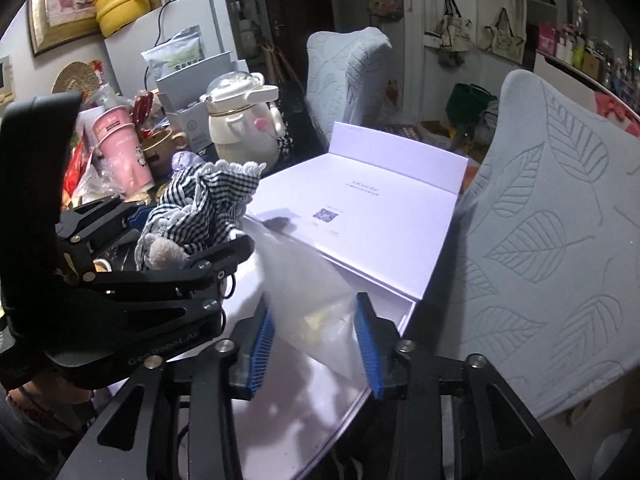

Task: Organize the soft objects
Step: 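Carry both items to the open box and release them inside, then withdraw both open grippers from the box back over the table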

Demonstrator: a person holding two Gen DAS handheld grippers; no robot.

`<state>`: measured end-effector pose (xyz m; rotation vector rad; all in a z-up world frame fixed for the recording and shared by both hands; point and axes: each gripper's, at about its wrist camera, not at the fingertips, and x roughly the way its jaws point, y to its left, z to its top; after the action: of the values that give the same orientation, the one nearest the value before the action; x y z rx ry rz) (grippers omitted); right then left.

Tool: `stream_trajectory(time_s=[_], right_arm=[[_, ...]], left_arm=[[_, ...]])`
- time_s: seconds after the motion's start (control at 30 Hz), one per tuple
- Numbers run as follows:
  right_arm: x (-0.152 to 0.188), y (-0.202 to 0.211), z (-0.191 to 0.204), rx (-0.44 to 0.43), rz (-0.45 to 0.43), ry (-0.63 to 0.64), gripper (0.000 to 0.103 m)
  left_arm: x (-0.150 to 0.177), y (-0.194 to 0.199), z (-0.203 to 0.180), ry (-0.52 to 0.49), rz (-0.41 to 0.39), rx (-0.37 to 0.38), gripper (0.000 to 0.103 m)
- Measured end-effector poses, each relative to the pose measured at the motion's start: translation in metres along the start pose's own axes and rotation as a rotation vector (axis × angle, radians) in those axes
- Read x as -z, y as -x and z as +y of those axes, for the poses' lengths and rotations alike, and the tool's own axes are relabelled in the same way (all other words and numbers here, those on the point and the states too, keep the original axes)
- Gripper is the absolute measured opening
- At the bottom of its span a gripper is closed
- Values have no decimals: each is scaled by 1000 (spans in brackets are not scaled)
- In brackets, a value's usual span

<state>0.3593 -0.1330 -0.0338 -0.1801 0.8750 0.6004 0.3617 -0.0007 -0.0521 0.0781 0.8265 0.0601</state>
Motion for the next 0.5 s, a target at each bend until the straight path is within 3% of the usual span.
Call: stream_trajectory(time_s=[0.23,0.5], right_arm=[[2,3,-3,24,10,-16,46],[3,23,1,47,-14,-24,46]], left_arm=[[-1,6,0,1,20,-27,73],[0,34,-1,-2,-18,-30,74]])
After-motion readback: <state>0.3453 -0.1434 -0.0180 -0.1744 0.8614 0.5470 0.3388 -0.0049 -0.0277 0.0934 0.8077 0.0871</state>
